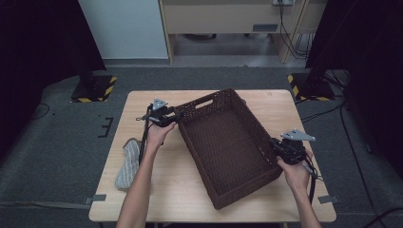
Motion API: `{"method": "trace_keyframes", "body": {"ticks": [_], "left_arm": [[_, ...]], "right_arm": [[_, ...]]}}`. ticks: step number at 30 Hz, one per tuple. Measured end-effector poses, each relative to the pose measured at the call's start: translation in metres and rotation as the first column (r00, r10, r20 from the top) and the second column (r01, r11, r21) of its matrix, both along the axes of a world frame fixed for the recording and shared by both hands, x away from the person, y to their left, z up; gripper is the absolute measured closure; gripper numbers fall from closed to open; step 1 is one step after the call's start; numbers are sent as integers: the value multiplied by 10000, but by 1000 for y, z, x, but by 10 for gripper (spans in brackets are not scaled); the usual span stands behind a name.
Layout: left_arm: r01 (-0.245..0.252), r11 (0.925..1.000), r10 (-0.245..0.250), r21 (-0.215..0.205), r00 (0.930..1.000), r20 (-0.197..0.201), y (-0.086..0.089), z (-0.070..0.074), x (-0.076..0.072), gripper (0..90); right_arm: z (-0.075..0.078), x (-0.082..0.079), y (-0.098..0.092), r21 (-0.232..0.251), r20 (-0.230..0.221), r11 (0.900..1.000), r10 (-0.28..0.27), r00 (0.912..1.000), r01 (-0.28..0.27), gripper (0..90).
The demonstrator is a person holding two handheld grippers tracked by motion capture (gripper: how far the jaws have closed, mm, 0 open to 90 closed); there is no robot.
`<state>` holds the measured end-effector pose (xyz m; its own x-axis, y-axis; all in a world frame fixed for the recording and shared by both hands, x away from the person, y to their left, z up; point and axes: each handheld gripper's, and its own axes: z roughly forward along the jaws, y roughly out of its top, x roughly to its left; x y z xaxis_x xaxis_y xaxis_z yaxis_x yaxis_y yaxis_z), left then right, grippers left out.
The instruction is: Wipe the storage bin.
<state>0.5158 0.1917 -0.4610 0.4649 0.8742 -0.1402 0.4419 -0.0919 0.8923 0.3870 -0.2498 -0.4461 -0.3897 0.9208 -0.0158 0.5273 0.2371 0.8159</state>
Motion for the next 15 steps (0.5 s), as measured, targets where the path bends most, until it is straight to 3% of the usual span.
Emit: {"method": "trace_keyframes", "body": {"ticks": [4, 6, 11, 15], "left_arm": [[78, 10000, -78, 28, 10000, -33, 1, 1, 3, 447], [14, 9999, -16, 130, 9999, 148, 1, 1, 5, 472], [-4, 9970, 2, -772, 10000, -24, 1, -9, 13, 469], [-73, 9987, 72, -503, 10000, -20, -2, -9, 12, 508]], "right_arm": [[-1, 4, -3, 160, 24, 9999, -50, 10000, 49, 810], [-1, 4, -2, 93, 32, 9999, -52, 10000, 52, 806], [-1, 3, -1, 23, 40, 10000, -60, 10000, 60, 797], [-3, 4, -1, -34, 27, 9998, -178, 9998, 178, 766]]}}
